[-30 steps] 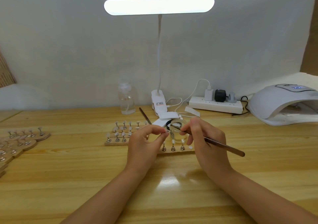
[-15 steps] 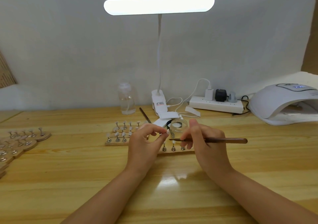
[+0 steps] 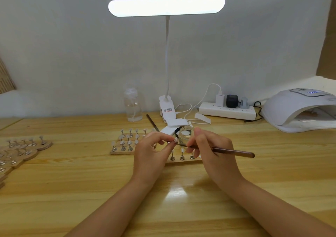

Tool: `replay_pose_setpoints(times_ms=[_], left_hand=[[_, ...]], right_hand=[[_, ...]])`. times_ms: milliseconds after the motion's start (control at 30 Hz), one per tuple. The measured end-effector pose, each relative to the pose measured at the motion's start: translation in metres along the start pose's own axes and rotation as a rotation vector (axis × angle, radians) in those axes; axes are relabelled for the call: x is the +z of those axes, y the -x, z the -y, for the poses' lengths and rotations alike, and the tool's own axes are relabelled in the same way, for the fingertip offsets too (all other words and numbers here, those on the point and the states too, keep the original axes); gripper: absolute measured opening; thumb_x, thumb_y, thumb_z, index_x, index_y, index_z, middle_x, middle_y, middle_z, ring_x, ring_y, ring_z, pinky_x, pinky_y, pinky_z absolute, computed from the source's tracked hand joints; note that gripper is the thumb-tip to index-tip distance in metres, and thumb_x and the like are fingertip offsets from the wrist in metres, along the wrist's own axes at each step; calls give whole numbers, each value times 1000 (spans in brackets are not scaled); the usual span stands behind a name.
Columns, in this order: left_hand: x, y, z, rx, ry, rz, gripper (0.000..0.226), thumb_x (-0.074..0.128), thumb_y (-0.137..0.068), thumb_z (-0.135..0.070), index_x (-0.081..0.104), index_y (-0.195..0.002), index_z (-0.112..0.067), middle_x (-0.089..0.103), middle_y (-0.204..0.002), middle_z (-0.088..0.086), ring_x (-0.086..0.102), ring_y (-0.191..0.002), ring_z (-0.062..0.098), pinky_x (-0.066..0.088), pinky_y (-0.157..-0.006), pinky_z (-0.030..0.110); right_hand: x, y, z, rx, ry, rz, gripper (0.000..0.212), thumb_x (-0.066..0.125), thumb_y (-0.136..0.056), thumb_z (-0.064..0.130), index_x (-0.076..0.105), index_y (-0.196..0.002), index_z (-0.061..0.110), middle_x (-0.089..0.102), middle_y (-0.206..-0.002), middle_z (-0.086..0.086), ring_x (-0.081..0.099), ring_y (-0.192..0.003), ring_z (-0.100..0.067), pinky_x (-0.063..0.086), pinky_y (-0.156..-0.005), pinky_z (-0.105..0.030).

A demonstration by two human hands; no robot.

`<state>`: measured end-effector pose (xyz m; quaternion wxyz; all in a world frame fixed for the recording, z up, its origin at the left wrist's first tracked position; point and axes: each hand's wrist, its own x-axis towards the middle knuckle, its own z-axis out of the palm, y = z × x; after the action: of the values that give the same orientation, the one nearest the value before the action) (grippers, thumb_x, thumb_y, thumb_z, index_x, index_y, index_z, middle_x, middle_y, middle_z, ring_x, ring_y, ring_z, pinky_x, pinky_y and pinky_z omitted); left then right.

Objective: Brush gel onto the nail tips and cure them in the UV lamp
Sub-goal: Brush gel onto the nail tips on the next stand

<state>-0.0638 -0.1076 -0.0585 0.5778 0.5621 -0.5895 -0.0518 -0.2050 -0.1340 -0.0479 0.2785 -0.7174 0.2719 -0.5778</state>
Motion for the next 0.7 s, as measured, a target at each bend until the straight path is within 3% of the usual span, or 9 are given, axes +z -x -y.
replay_pose_setpoints(times_ms=[100,233,367,467,533,633,700], left_hand=[[0,0,0,-30,36,-8,24,76,-70,-15,64,-66,-35,66,-71,-16,54,-70,0,34,-66,5],[-1,0,-3,-35,90,8,26,75,-71,-15,64,-69,-39,65,-72,-30,59,-71,-7,38,-67,5],[-1,0,-5,-7,105,45,25,74,-71,-13,67,-72,-37,67,-77,-16,58,-79,-3,39,-68,6],[0,0,-7,21,105,73,21,74,-69,-15,68,-74,-35,68,-80,-9,58,-79,3,38,-67,8],[-1,1,-7,50,118,90,15,74,-68,-18,70,-77,-30,69,-79,-8,59,-77,4,38,-66,7],[-1,1,-6,85,142,103,19,74,-68,-6,72,-80,-21,69,-79,-3,60,-79,6,40,-64,5],[-1,1,-5,95,143,117,25,74,-69,-2,71,-79,-24,69,-78,-3,61,-78,7,40,-64,5]], right_hand=[[0,1,1,-39,-40,-53,36,42,-87,42,63,-63,26,63,-54,6,57,-48,0,41,-51,-9],[-4,-2,2,26,-60,-144,36,39,-90,54,62,-75,31,68,-65,12,59,-45,-3,44,-51,-9],[-8,-1,1,93,-50,-113,38,30,-83,61,60,-82,36,68,-62,9,60,-45,-8,48,-51,-16],[-8,-1,-2,-36,88,-8,27,42,-90,50,60,-79,34,66,-66,15,62,-58,0,47,-55,-13],[-6,-2,-5,-122,214,56,10,57,-83,42,59,-82,33,62,-72,23,62,-73,4,46,-63,-10],[-4,-1,-9,-163,276,100,20,72,-76,29,58,-91,31,62,-87,23,60,-87,2,47,-77,-14],[-4,-1,-10,-164,280,122,24,75,-76,21,60,-93,27,63,-91,19,60,-89,0,46,-80,-16]])
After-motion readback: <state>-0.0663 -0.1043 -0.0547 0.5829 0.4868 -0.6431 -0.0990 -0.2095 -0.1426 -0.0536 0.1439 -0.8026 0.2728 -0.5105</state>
